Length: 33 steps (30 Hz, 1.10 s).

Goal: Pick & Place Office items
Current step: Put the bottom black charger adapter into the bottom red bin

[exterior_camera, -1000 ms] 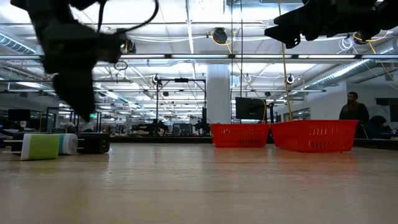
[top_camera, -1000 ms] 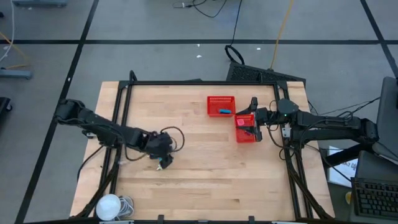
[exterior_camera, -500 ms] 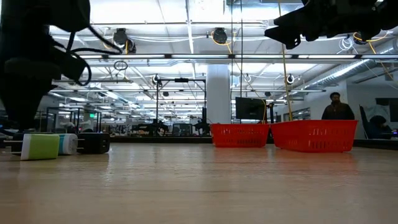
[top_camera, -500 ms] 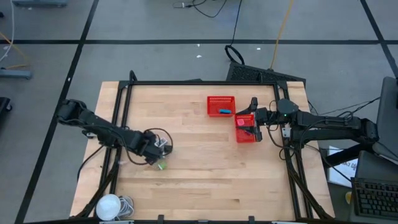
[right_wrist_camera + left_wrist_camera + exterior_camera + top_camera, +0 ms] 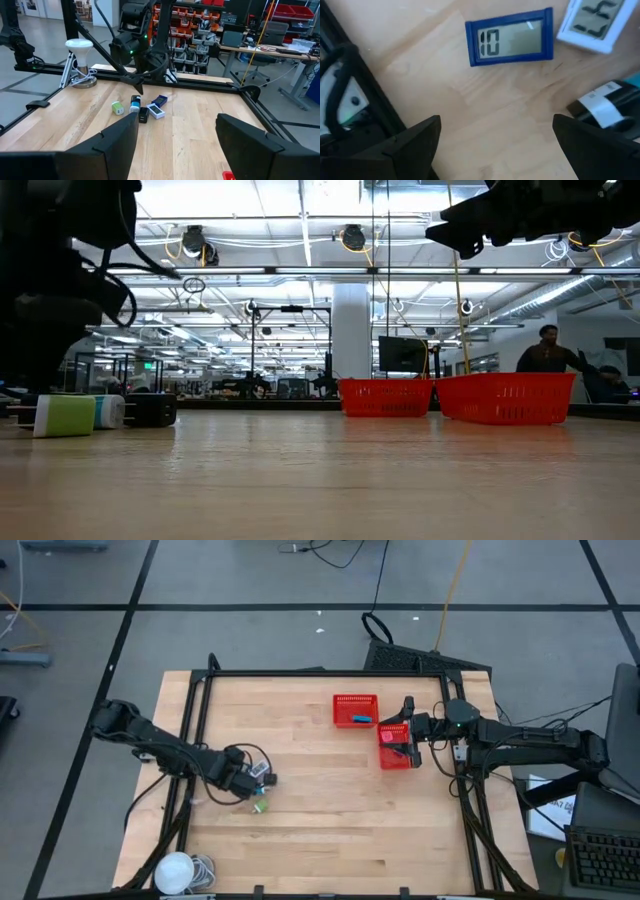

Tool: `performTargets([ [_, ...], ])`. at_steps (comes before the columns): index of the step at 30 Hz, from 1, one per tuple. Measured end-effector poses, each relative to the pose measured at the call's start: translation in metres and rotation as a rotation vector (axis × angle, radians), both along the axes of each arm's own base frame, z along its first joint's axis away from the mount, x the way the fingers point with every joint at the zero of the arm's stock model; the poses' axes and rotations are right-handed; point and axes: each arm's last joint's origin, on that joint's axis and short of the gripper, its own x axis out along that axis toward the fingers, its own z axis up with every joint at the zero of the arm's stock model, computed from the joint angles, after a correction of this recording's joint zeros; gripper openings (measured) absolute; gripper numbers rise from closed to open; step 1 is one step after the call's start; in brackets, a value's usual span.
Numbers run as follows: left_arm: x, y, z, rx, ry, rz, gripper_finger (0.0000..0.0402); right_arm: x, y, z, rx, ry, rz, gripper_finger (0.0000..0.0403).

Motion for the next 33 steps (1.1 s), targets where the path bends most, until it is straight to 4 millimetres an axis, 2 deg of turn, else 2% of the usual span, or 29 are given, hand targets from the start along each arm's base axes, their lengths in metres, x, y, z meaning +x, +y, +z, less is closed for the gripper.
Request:
performTargets([
  [4,0.000,-0.001,-0.011,-0.048,0.002,0.015,0.0388,0.000,0.000,0.000,0.000,0.000,0.000,0.0254],
  [11,0.008,-0.011,-0.023,-0.246,0.024,0.050,0.0388,0.000,0.000,0.000,0.000,0.000,0.000,0.0254],
  [17,0.033,-0.020,-0.024,-0.363,-0.223,0.004,0.0388,0.000,0.000,0.000,0.000,0.000,0.000,0.0254],
  [21,0.049,-0.022,-0.021,-0.287,-0.431,-0.119,0.0388,0.000,0.000,0.000,0.000,0.000,0.000,0.0254],
  [24,0.057,-0.022,-0.019,-0.237,-0.522,-0.228,0.0388,0.000,0.000,0.000,0.001,0.000,0.000,0.0254],
  [27,0.058,-0.023,-0.019,-0.240,-0.522,-0.330,0.0388,0.000,0.000,0.000,0.001,0.000,0.000,0.0254],
  [31,0.053,-0.022,-0.020,-0.209,-0.447,-0.589,0.0388,0.000,0.000,0.000,0.001,0.000,0.000,0.0254],
  [33,0.050,-0.022,-0.021,-0.203,-0.419,-0.659,0.0388,0.000,0.000,0.000,0.001,0.000,0.000,0.0254],
])
